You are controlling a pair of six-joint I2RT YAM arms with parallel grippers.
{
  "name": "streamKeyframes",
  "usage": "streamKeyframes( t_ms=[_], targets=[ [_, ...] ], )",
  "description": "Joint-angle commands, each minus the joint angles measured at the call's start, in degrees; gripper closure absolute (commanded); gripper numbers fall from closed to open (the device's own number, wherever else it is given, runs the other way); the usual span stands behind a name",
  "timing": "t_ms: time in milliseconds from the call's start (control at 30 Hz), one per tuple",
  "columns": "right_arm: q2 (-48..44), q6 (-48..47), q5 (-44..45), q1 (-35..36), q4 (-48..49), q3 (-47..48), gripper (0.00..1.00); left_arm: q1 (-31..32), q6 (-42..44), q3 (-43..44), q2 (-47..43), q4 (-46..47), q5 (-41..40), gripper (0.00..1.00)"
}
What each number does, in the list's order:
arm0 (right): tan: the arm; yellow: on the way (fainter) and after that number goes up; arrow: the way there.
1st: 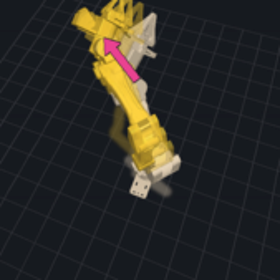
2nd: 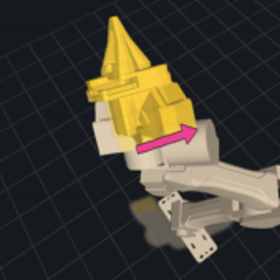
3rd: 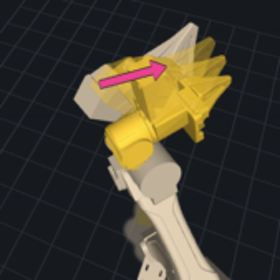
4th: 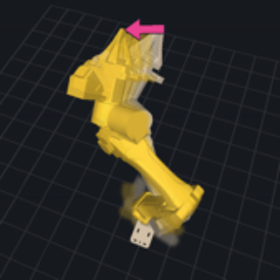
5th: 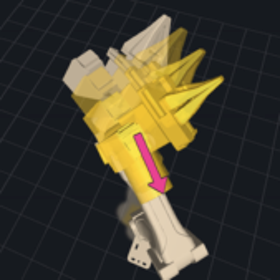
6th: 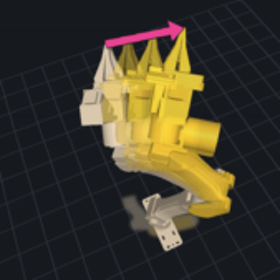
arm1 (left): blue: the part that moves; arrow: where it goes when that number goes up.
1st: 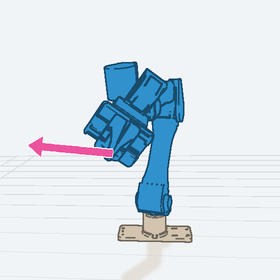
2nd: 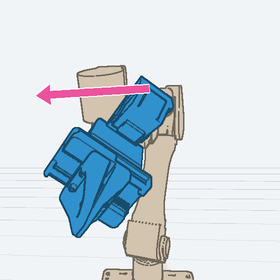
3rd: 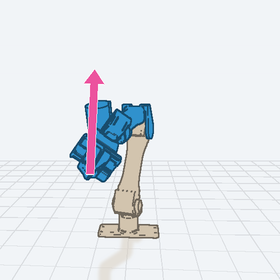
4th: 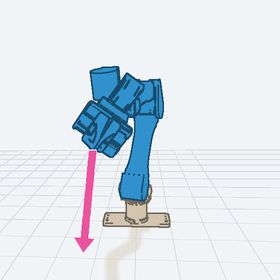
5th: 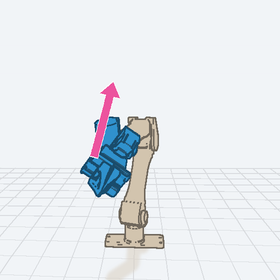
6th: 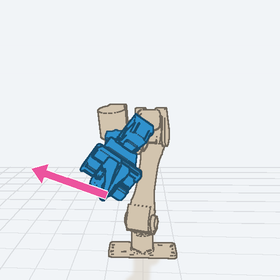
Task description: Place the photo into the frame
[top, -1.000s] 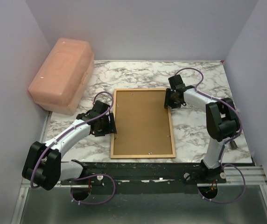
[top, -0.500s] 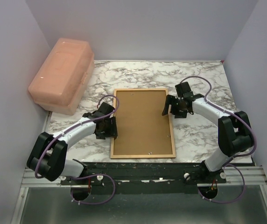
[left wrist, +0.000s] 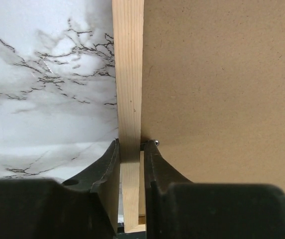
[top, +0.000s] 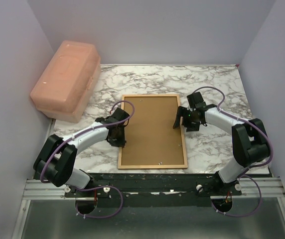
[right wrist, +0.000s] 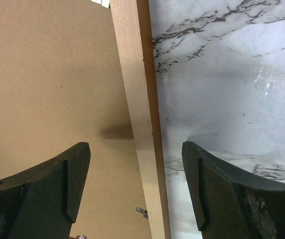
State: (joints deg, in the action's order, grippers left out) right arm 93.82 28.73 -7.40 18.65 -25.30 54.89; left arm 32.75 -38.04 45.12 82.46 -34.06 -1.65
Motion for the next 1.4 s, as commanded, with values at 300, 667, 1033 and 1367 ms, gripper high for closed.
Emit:
streamKeyframes(
  t_ms=[300,667,1033,1367],
  targets=[
    [-1.7,0.7,0.4,-0.1,1.3,-3.9,0.18,0.6,0.1,-1.2,0.6,0.7,-1.1,0.86],
    [-5.0,2.7,-5.8,-0.1,3.7,-9.3,0.16,4.2,-0.4,-1.5,-2.0,6.8,11.0,0.48],
    [-15.2,5.8,-9.6,-0.1,1.4,-16.9,0.16,9.6,-6.0,-6.9,-7.9,7.7,12.0,0.44],
    [-16.5,5.7,-4.0,-0.1,0.4,-15.9,0.10,2.9,-3.3,2.9,-5.6,0.3,4.4,0.29]
  ],
)
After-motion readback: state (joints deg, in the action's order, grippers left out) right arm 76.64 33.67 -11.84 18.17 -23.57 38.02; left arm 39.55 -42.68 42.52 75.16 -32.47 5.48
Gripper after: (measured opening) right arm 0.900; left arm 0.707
